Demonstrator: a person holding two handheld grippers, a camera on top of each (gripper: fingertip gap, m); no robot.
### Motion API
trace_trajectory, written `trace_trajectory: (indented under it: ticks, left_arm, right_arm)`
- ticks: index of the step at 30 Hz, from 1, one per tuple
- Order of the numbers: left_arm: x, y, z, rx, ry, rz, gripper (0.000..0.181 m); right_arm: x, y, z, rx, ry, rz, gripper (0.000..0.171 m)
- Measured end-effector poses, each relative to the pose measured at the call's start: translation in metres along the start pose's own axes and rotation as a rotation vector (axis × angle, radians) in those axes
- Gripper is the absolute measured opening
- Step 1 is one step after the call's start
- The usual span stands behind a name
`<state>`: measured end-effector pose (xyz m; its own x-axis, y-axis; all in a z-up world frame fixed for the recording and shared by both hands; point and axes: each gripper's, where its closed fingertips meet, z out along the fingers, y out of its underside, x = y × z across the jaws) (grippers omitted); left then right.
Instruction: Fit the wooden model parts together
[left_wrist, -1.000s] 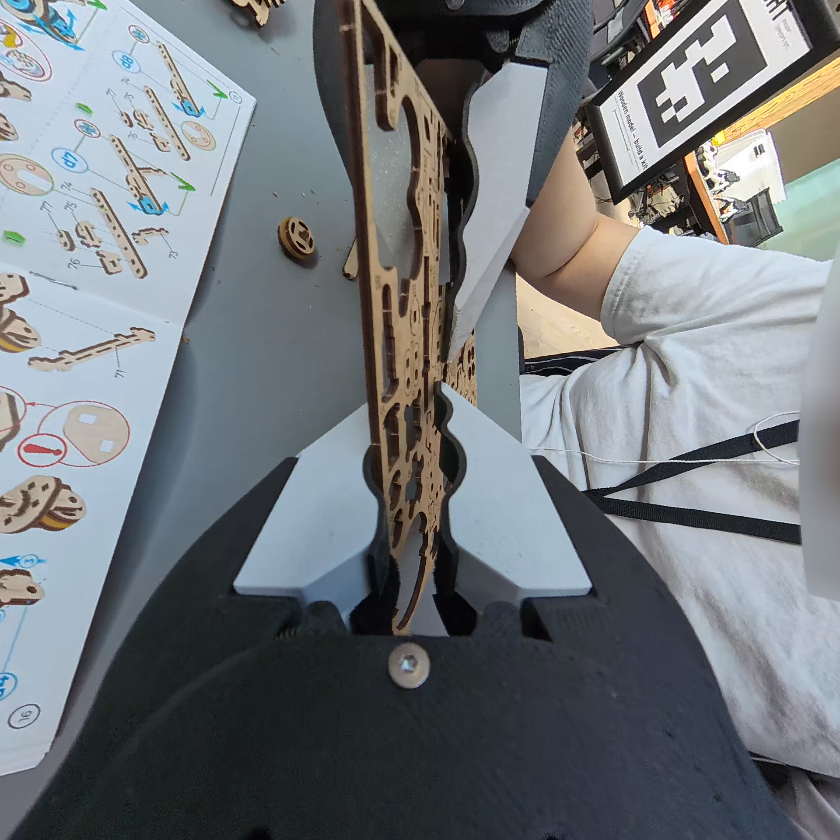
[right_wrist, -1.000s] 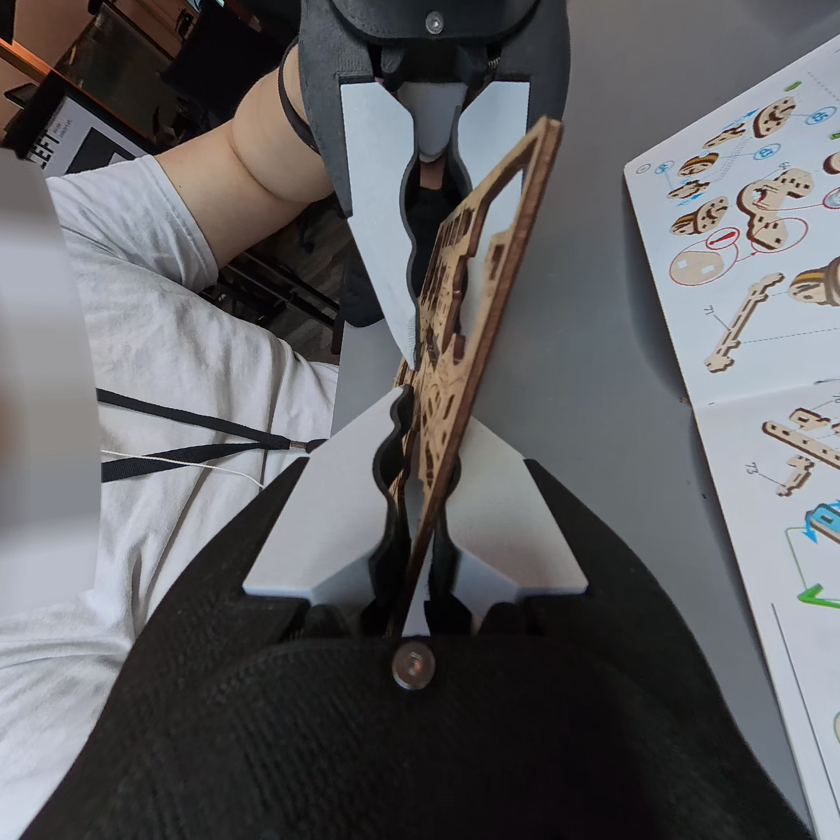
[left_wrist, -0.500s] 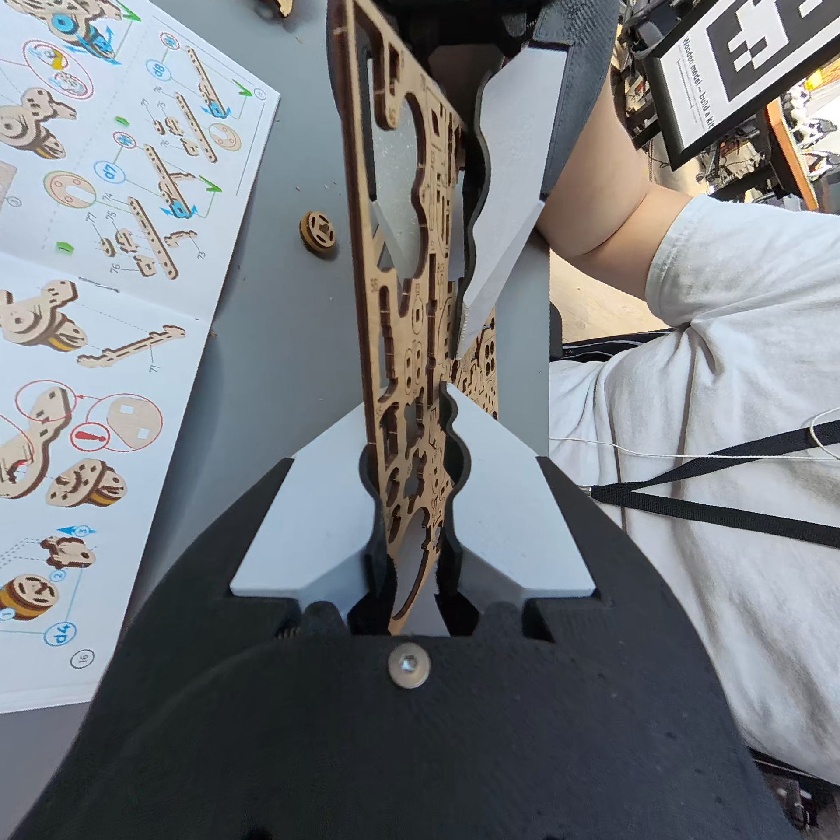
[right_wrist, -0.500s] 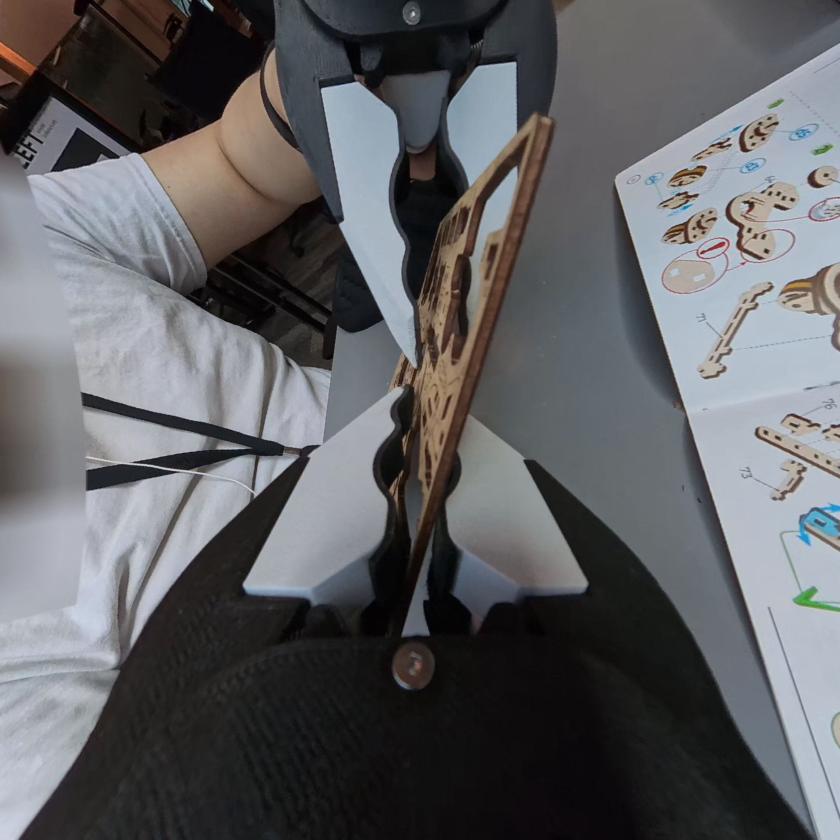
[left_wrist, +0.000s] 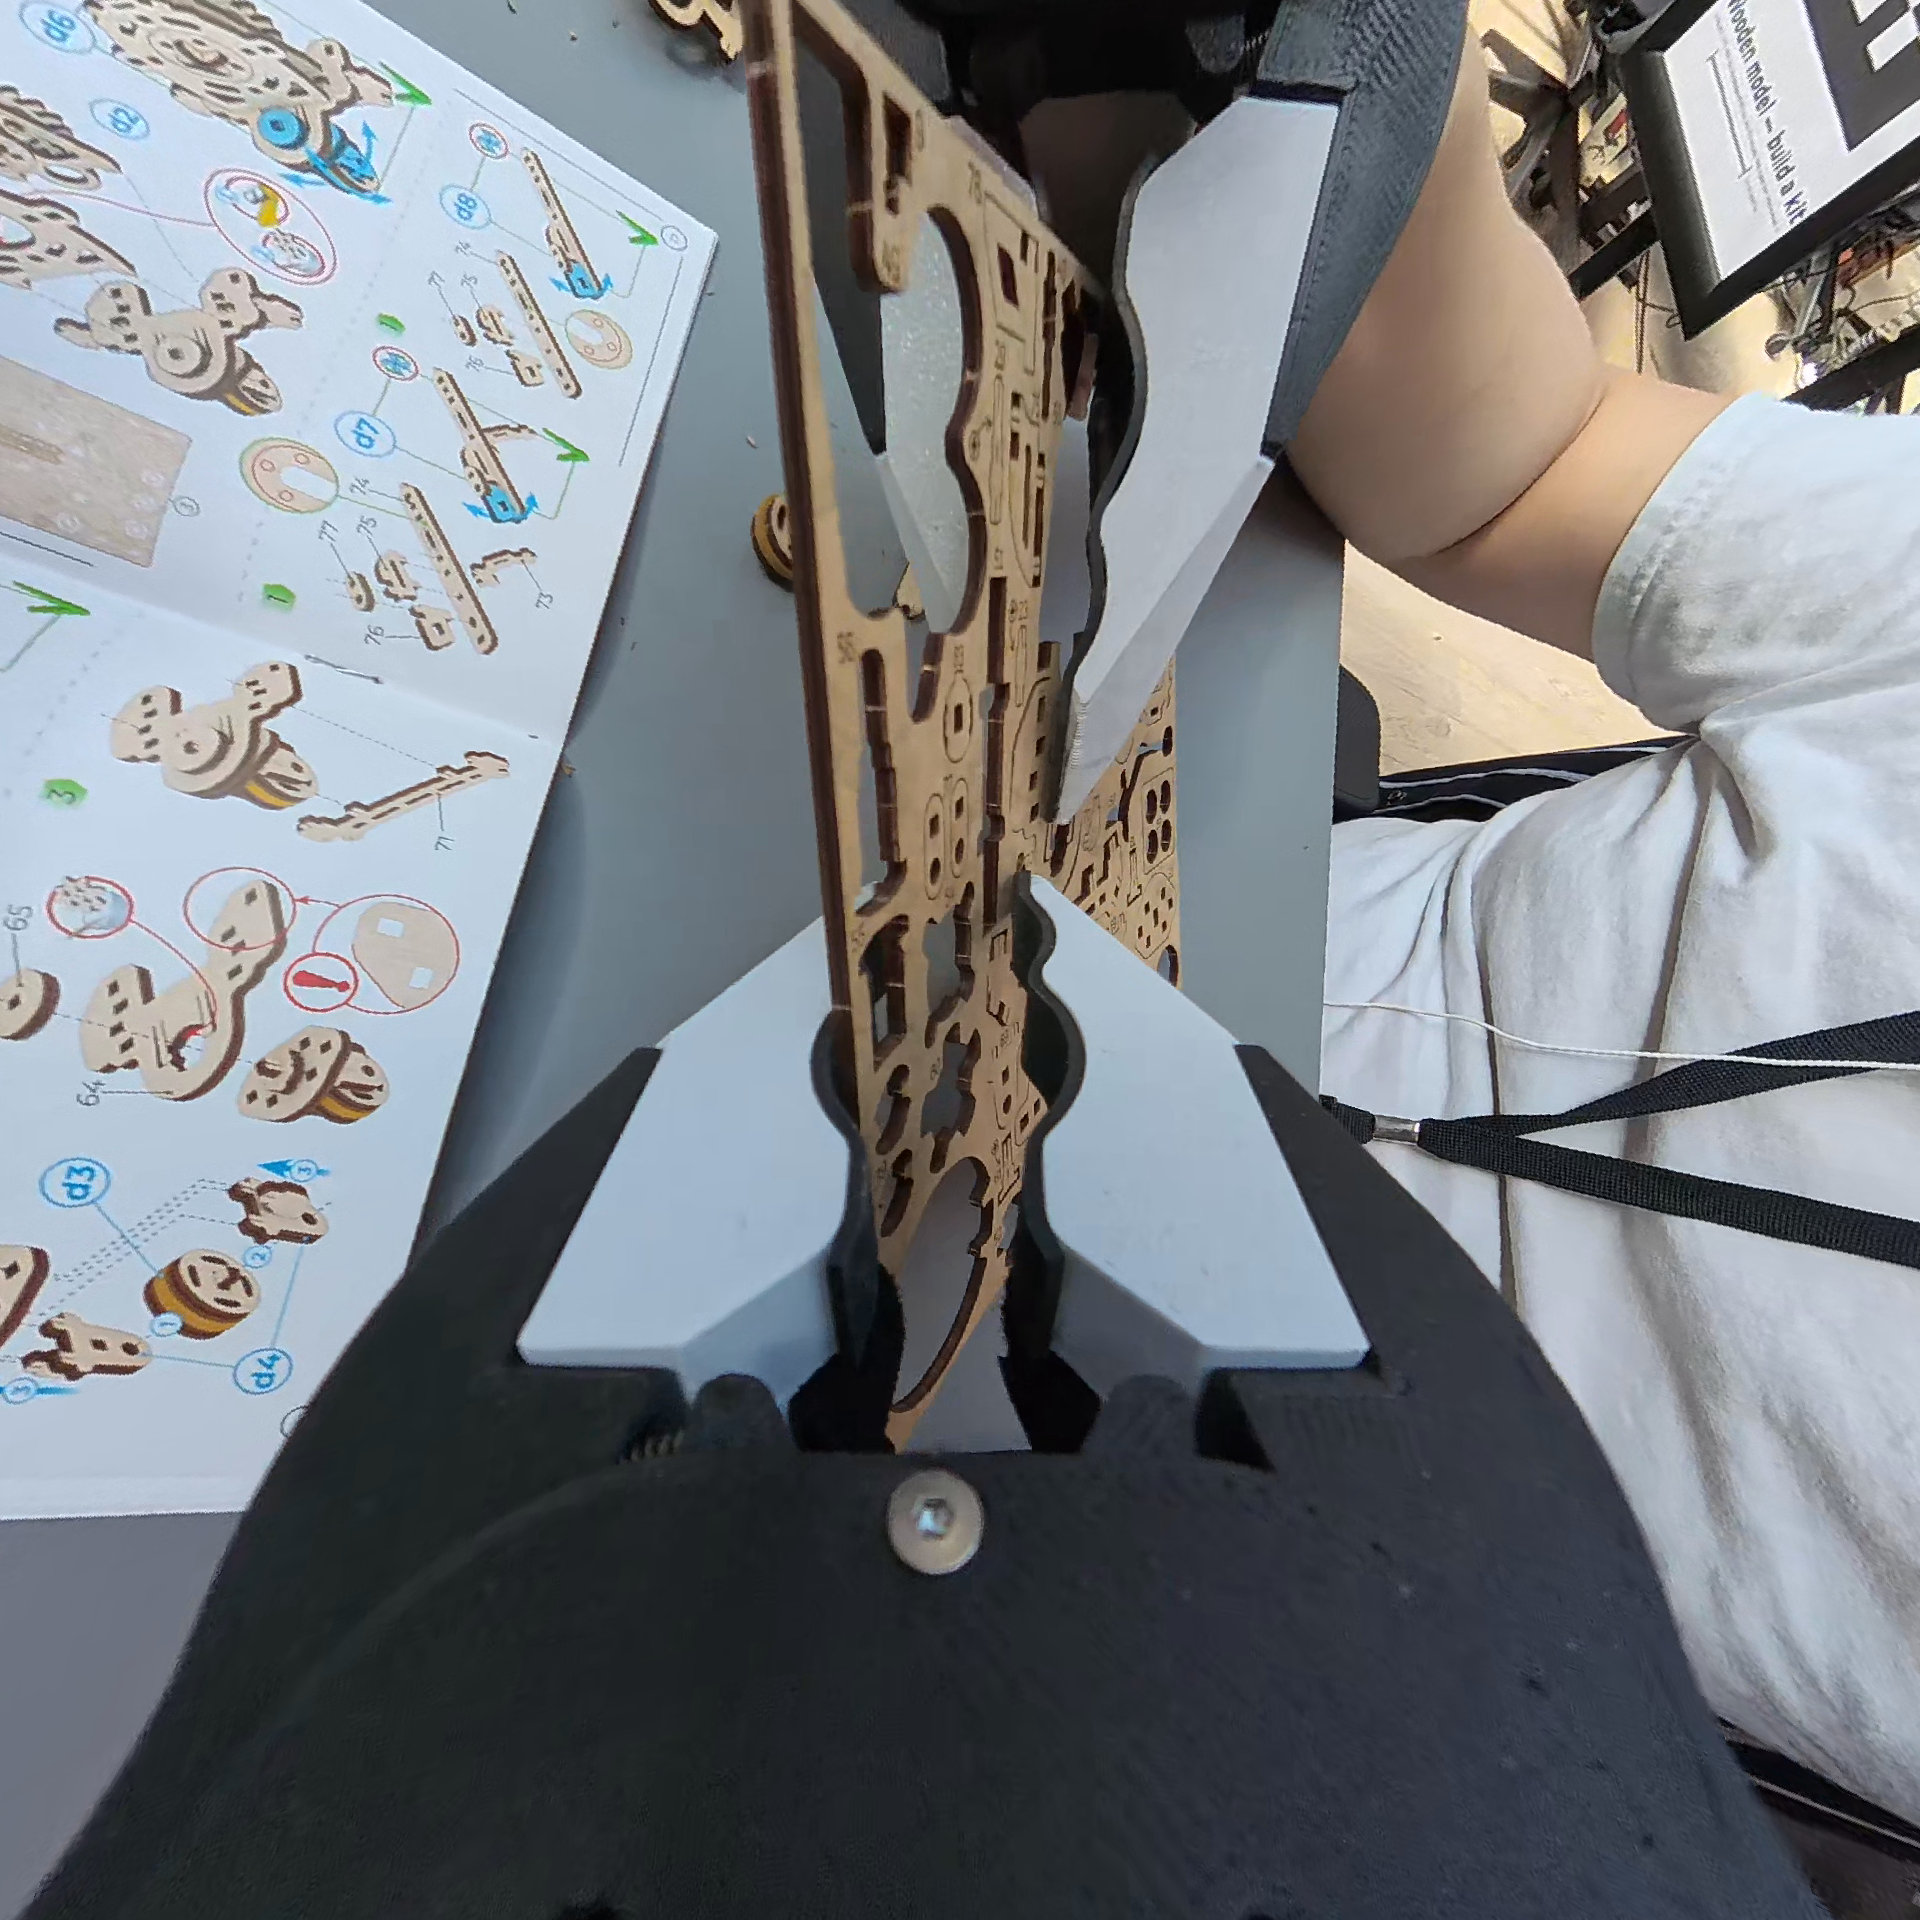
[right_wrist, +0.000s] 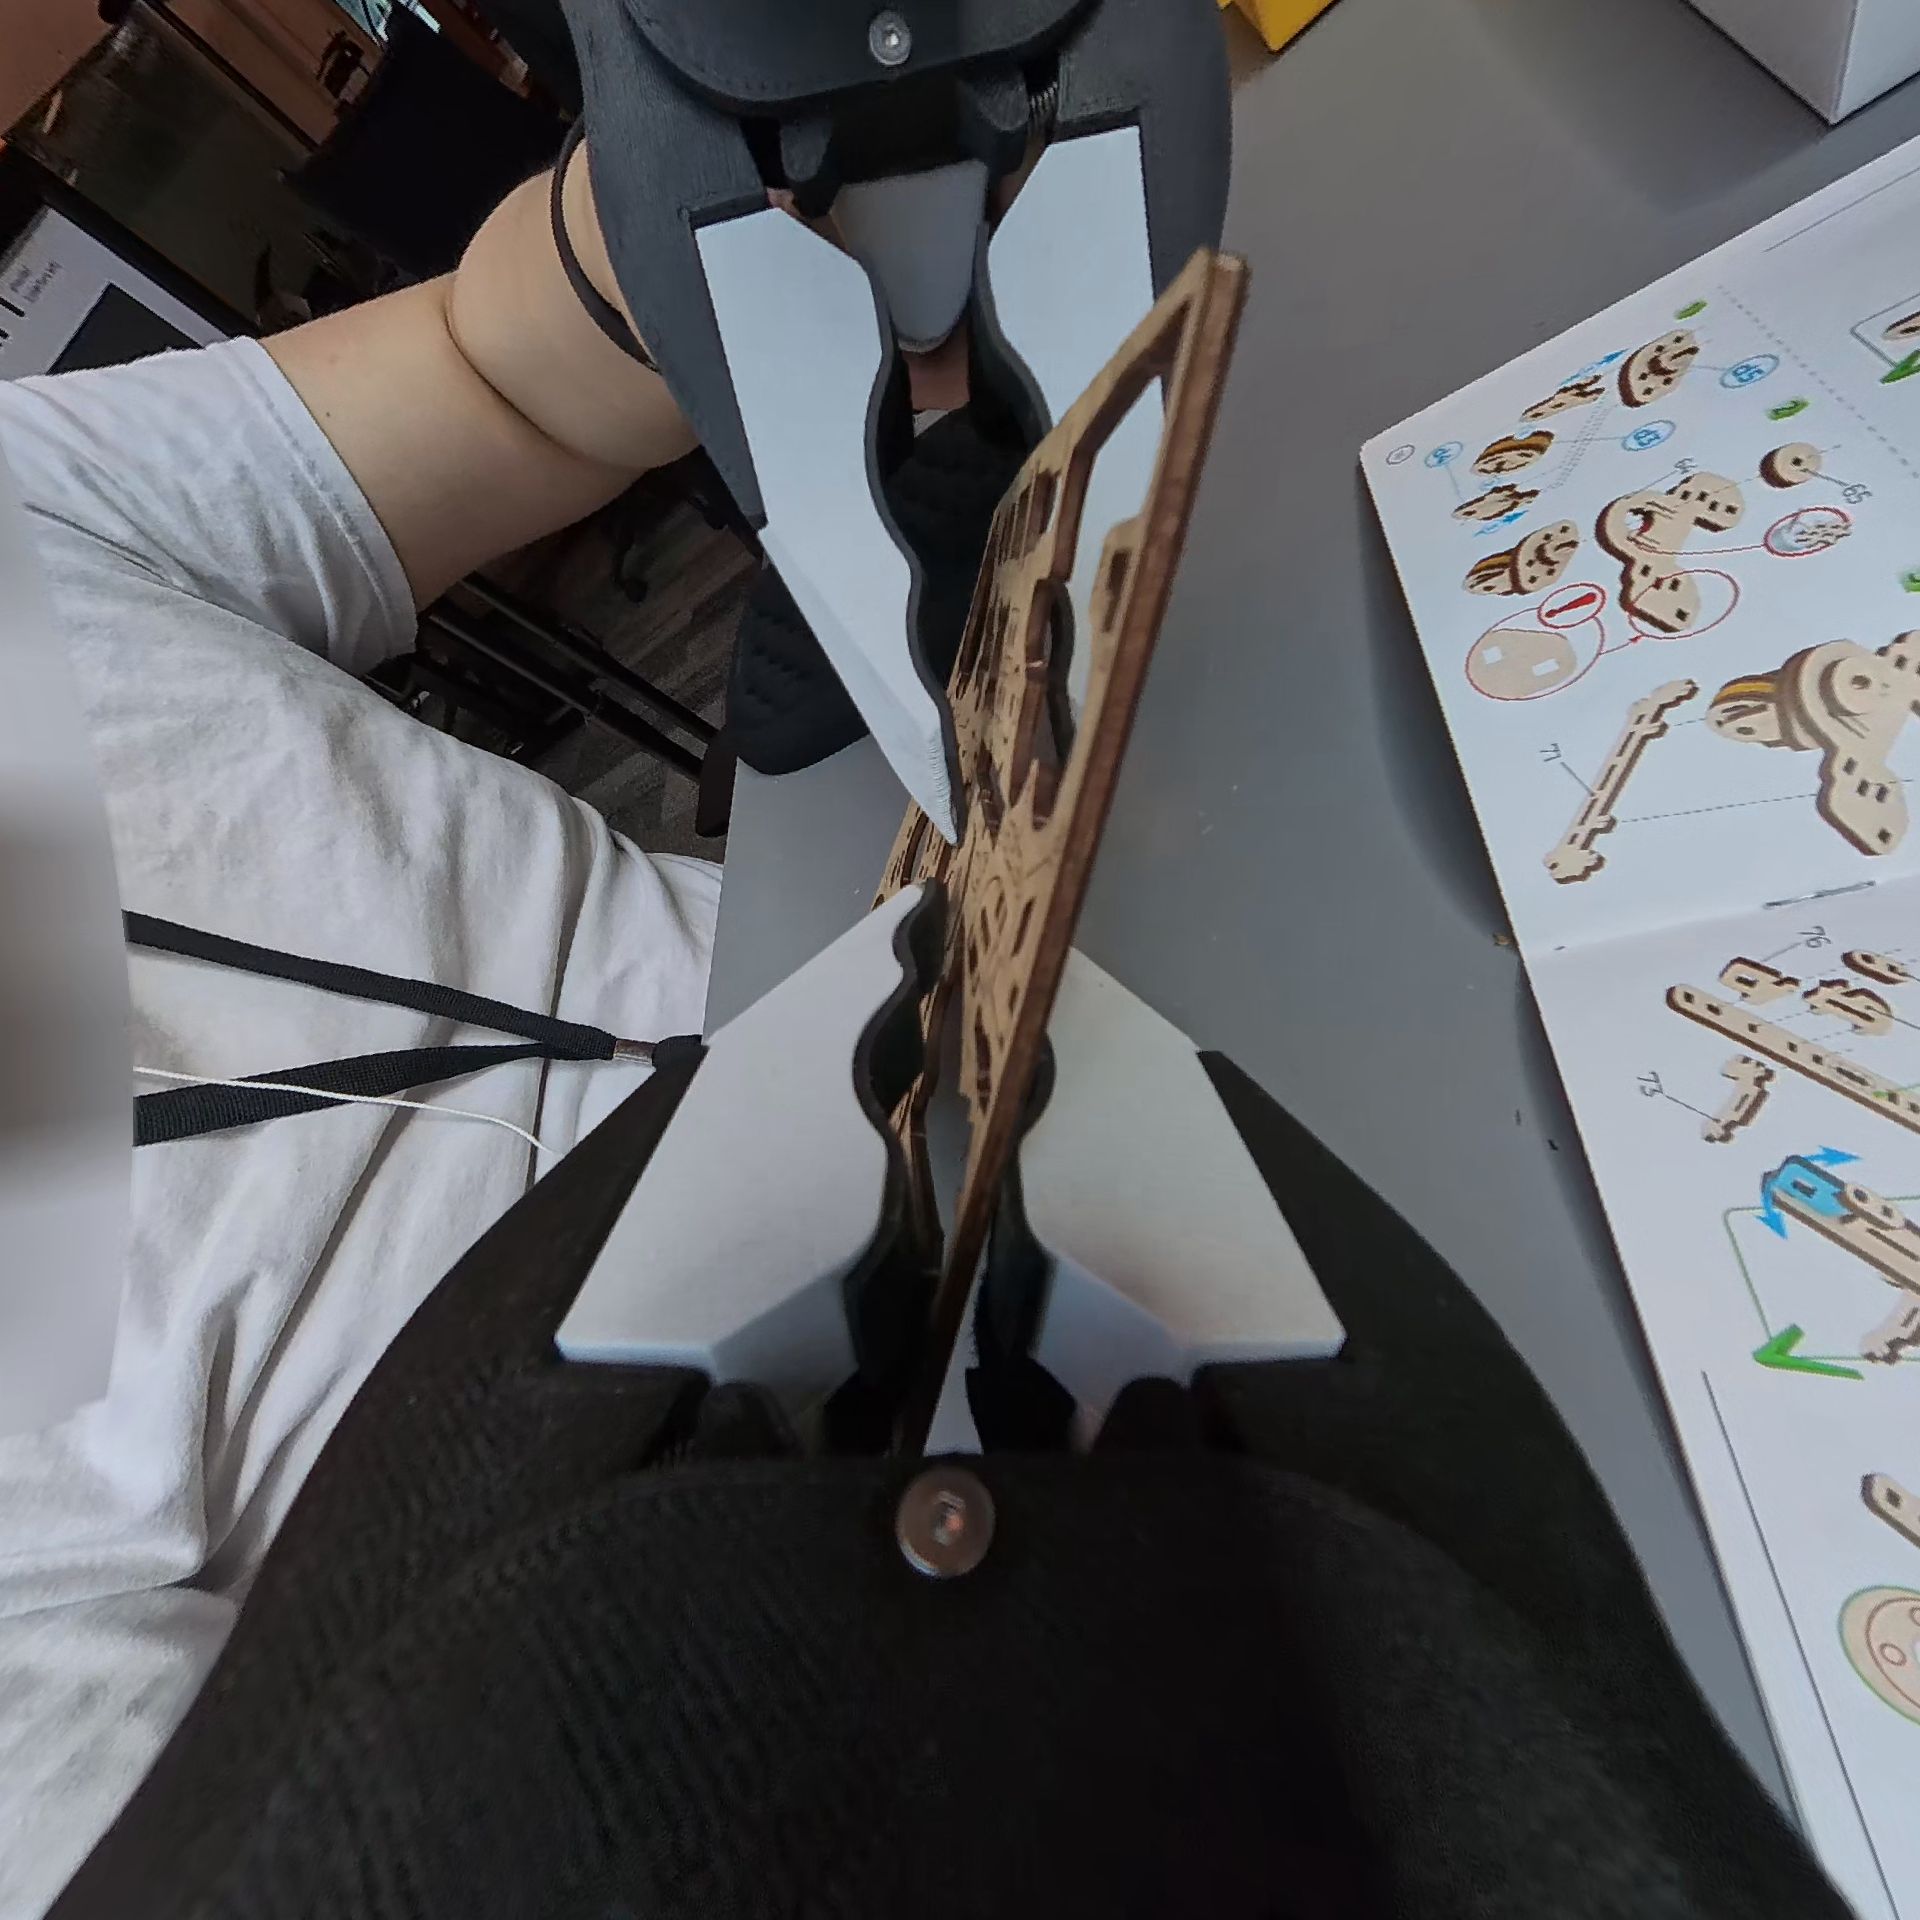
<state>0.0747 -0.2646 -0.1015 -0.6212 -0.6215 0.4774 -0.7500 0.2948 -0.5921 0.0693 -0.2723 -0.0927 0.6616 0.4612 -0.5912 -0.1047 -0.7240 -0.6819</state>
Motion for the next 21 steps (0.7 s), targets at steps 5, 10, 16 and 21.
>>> trace_trajectory:
  ticks: [5, 10, 16, 21]
  left_arm:
    - [0.012, -0.011, -0.010, 0.060, 0.076, 0.023, 0.013]
    - [0.015, -0.012, -0.010, 0.088, 0.131, -0.005, 0.010]
    - [0.014, -0.014, -0.011, 0.133, 0.155, -0.041, 0.011]
    - [0.008, -0.012, -0.009, 0.101, 0.029, 0.025, 0.018]
  right_arm:
    - [-0.008, -0.009, -0.006, 0.064, -0.092, 0.017, 0.002]
    - [-0.009, -0.009, -0.006, 0.063, -0.102, 0.023, 0.002]
    - [-0.009, -0.009, -0.006, 0.063, -0.097, 0.023, 0.002]
    - [-0.006, -0.007, -0.005, 0.058, -0.103, 0.053, 0.002]
